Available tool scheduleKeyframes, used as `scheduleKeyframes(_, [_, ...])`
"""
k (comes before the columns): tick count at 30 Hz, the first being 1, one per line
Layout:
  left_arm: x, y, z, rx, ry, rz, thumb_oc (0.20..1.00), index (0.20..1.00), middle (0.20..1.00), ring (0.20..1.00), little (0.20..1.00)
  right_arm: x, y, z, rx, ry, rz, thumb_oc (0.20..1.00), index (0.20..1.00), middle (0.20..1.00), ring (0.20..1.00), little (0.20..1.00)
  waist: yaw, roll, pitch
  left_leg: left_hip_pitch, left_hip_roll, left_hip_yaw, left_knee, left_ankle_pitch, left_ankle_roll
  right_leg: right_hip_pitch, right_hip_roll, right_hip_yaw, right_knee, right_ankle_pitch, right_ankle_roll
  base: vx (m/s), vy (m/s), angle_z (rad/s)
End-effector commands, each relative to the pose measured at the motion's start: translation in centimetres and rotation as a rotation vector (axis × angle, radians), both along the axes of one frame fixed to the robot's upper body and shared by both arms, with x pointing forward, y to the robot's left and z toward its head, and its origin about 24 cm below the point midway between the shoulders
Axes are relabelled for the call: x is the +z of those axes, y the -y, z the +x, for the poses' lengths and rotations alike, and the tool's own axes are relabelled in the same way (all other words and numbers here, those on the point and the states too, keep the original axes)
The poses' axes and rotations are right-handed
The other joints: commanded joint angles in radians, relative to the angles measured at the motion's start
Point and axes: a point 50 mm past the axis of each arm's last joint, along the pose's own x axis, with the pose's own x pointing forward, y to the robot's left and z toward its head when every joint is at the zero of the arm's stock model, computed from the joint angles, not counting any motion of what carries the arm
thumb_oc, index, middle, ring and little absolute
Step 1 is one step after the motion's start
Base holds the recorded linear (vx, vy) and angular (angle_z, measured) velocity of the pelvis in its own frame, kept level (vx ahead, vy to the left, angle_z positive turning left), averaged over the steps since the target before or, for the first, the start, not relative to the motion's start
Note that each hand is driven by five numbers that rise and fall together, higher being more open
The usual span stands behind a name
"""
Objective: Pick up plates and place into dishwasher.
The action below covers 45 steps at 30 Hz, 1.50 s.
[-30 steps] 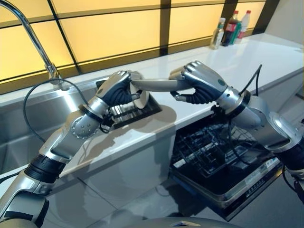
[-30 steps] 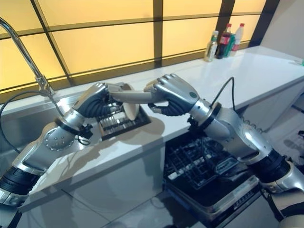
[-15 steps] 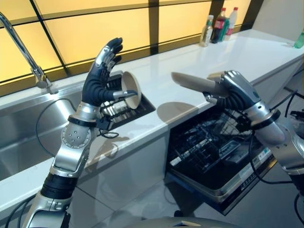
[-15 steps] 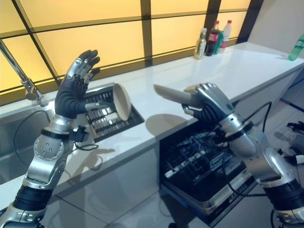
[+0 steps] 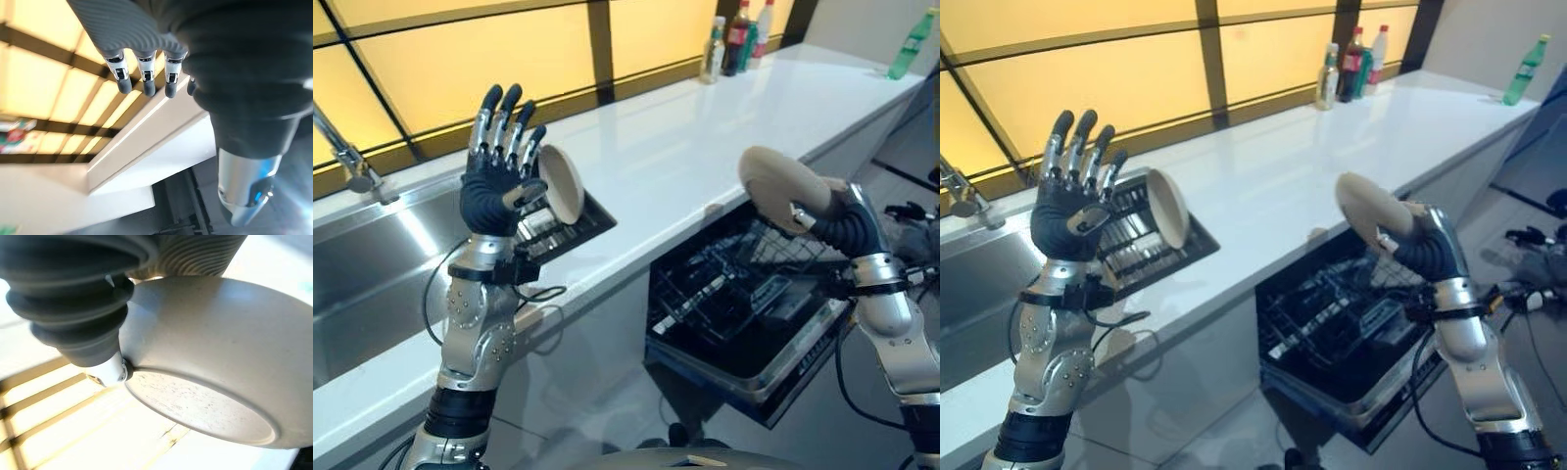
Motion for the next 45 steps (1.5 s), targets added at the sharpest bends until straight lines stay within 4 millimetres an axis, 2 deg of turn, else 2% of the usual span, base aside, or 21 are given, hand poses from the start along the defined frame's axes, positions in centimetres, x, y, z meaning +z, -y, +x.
scheduleKeyframes(1, [-1.1,1.4,-0.4,-0.140,-0.040,0.002,1.000,1.000,1.000,1.000,1.000,1.6,1.5,-0.2,-0.125,0.154,0.058,0.200,0.200,0.200,0.200,0.200,-0.010,0.003,-0.021,-0.040,-0.019,-0.015,0.012,-0.069,0.050,-0.011,-0.020,-0.004,0.115,-0.114,0.094,-0.01,-0.038,-0.14])
scheduleKeyframes(9, [-4.3,5.2,-1.5,-0.460,-0.142,0.051,1.000,1.000,1.000,1.000,1.000,-0.7,2.4,0.7,-0.184,0.034,0.082,0.200,0.200,0.200,0.200,0.200,-0.032,0.006,-0.005,-0.040,-0.014,0.022,0.037,-0.086,0.059,-0.025,-0.022,0.019,0.128,-0.114,0.100,0.01,-0.024,-0.09])
scheduleKeyframes(15, [-6.7,6.3,-1.8,-0.581,-0.257,0.009,1.000,1.000,1.000,1.000,1.000,-2.9,1.8,1.4,-0.088,-0.126,0.026,0.200,0.200,0.200,0.200,0.200,-0.034,0.001,0.001,-0.053,-0.015,0.044,0.089,-0.111,0.069,-0.042,-0.023,0.035,0.149,-0.115,0.098,0.01,-0.004,-0.12])
scheduleKeyframes(20, [-10.2,6.9,-2.8,-0.660,-0.402,0.068,1.000,1.000,1.000,1.000,1.000,-4.6,2.0,1.9,-0.034,-0.261,0.000,0.200,0.200,0.200,0.200,0.200,-0.014,-0.010,0.006,-0.062,-0.017,0.030,0.108,-0.118,0.071,-0.041,-0.028,0.024,0.156,-0.117,0.093,0.02,-0.014,-0.07])
scheduleKeyframes(26, [-13.2,5.4,-3.5,-0.649,-0.527,0.102,1.000,1.000,1.000,1.000,1.000,-7.2,2.2,2.1,-0.033,-0.382,-0.055,0.200,0.200,0.200,0.200,0.200,0.021,-0.021,0.021,-0.073,-0.024,0.014,0.121,-0.124,0.077,-0.041,-0.039,0.003,0.147,-0.110,0.093,0.00,-0.001,0.01])
scheduleKeyframes(34, [-16.2,2.3,-5.0,-0.585,-0.638,0.226,1.000,1.000,1.000,1.000,1.000,-10.3,4.0,2.1,-0.126,-0.521,-0.030,0.200,0.200,0.200,0.200,0.200,0.083,-0.031,0.050,-0.094,-0.025,-0.017,0.149,-0.130,0.078,-0.038,-0.048,-0.035,0.146,-0.102,0.096,0.00,-0.036,0.11])
scheduleKeyframes(41, [-15.7,1.0,-5.2,-0.536,-0.611,0.234,1.000,1.000,1.000,1.000,1.000,-12.4,4.1,1.6,-0.167,-0.582,0.043,0.200,0.200,0.200,0.200,0.200,0.109,-0.028,0.074,-0.100,-0.023,-0.036,0.171,-0.135,0.078,-0.032,-0.051,-0.057,0.156,-0.105,0.093,0.04,-0.027,0.12])
scheduleKeyframes(45, [-15.2,0.7,-5.1,-0.508,-0.586,0.189,1.000,1.000,1.000,1.000,1.000,-13.4,2.7,1.3,-0.126,-0.593,0.100,0.200,0.200,0.200,0.200,0.200,0.117,-0.027,0.088,-0.114,-0.025,-0.048,0.200,-0.144,0.079,-0.038,-0.054,-0.062,0.172,-0.111,0.091,0.03,-0.022,0.08])
